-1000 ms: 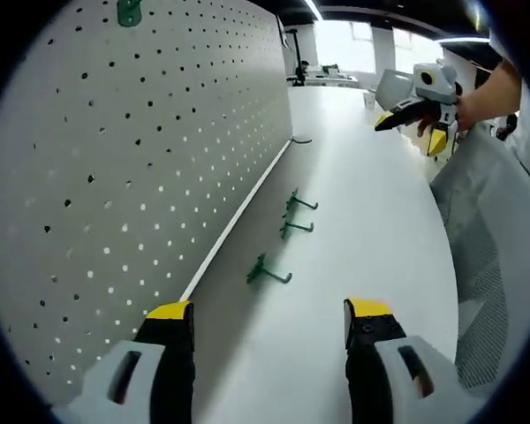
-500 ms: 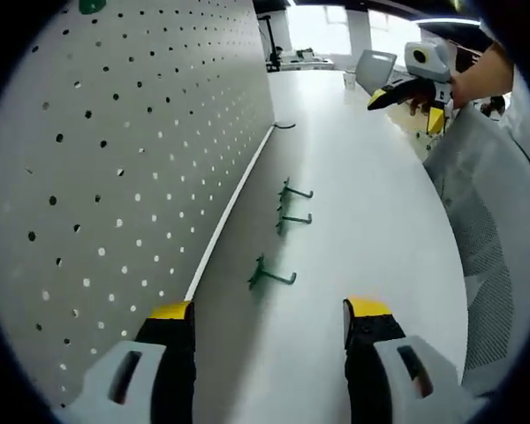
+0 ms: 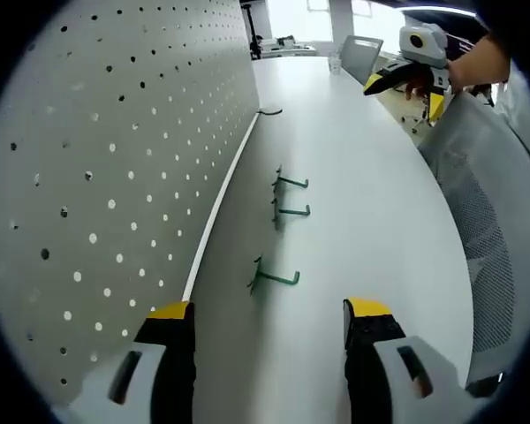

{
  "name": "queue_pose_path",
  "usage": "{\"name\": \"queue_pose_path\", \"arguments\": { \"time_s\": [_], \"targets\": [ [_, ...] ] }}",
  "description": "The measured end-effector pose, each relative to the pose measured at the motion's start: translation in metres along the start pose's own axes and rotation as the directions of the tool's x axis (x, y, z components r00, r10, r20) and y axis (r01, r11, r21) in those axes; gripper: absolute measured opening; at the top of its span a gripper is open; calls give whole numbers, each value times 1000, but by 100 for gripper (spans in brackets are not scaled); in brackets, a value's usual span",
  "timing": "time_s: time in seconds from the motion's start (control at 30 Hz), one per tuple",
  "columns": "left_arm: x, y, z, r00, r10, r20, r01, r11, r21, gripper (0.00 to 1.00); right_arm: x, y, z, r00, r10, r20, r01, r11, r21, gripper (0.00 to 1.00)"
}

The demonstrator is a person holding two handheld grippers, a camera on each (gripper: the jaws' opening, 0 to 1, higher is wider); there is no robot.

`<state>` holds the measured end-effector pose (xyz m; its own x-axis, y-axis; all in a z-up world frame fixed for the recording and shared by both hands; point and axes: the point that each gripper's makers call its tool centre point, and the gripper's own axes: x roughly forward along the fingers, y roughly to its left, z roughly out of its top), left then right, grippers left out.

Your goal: Insert the hook assembly into the mounting plate slot until the hook locks in place.

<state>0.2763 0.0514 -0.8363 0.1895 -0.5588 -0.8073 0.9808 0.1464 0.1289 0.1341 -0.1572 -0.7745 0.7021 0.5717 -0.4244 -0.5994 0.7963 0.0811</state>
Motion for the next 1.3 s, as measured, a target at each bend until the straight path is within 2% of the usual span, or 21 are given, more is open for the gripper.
{"name": "queue_pose_path", "arguments": {
  "time_s": [0.4, 0.97, 1.1, 1.3],
  "targets": [
    [18, -4, 2, 996, -69, -52, 72, 994, 79, 69, -2, -3, -2, 1000, -8, -5, 8, 1000, 2, 63],
    [37, -7, -5, 982, -139, -126, 155, 980, 126, 68, -5, -4, -3, 1000, -18, -11, 18, 1000, 8, 63],
    [41, -10, -4, 979, -168, -118, 181, 977, 109, 68, -5, -4, -3, 1000, -18, -8, 19, 1000, 14, 63],
    [45, -8, -8, 975, -174, -136, 189, 976, 108, 68, -7, -6, -1, 1000, -27, 2, 27, 999, 22, 63]
  ]
}}
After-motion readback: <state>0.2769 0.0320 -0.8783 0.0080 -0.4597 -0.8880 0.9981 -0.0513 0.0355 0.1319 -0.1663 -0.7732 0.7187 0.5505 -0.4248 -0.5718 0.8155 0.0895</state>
